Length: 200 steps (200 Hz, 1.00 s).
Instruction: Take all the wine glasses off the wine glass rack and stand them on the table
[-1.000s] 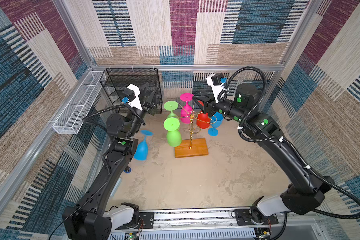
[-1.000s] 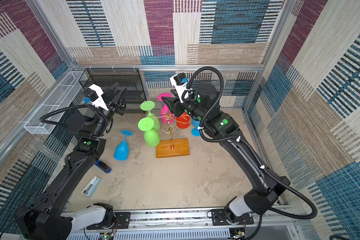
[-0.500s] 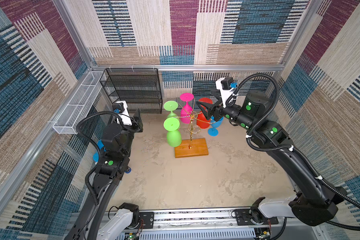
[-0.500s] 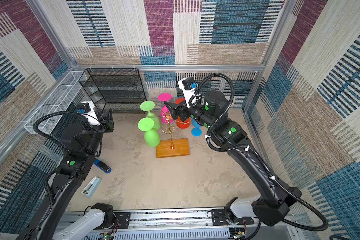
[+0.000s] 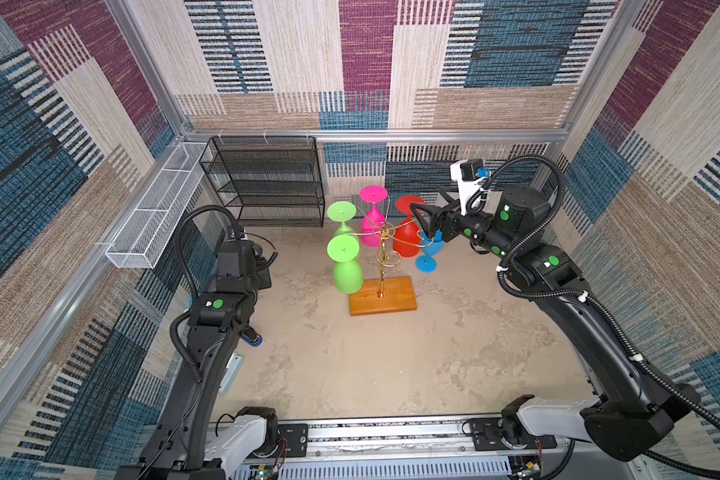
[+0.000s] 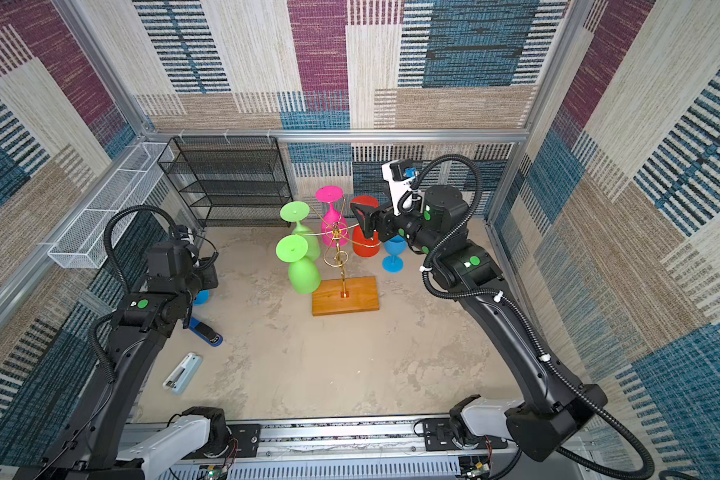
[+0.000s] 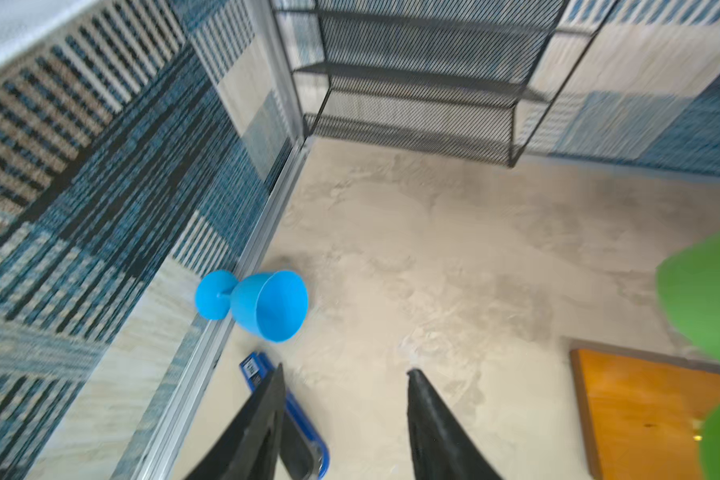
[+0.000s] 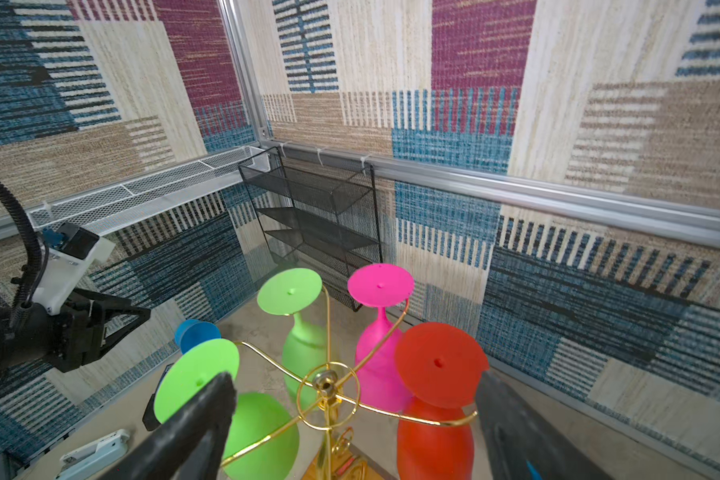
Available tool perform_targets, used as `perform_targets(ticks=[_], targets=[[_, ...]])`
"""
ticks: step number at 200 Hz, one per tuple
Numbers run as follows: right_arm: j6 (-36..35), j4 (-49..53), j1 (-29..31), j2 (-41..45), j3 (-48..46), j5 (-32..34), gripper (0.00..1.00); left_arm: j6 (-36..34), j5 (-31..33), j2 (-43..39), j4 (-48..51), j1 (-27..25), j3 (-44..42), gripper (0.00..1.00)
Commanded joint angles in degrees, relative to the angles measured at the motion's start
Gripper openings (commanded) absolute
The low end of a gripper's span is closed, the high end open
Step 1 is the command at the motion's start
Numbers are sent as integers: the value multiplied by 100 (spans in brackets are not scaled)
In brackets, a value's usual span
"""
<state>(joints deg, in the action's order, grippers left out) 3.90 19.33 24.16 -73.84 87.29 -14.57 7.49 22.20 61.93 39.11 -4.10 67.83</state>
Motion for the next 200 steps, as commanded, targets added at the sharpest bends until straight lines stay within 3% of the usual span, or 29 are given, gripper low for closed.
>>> perform_targets(ticks=[1, 52, 98, 157, 200], targets=[[465, -467, -230, 217, -325, -839, 93, -53, 497, 185, 801, 131, 50, 50], [725, -928, -713, 678, -1091, -1370, 97, -550, 1610, 1099, 991, 574, -50, 50], [839, -1257, -1131, 901, -1597, -1711, 99, -505, 1467, 2132, 1103, 856, 398, 48], [841, -1562, -1265, 1091, -2037, -1630, 99, -201, 1925, 3490, 1087, 910, 894, 48], [742, -1581, -1282, 1234, -2117, -1613, 99, 59, 1954, 3888, 791, 1111, 947, 47]])
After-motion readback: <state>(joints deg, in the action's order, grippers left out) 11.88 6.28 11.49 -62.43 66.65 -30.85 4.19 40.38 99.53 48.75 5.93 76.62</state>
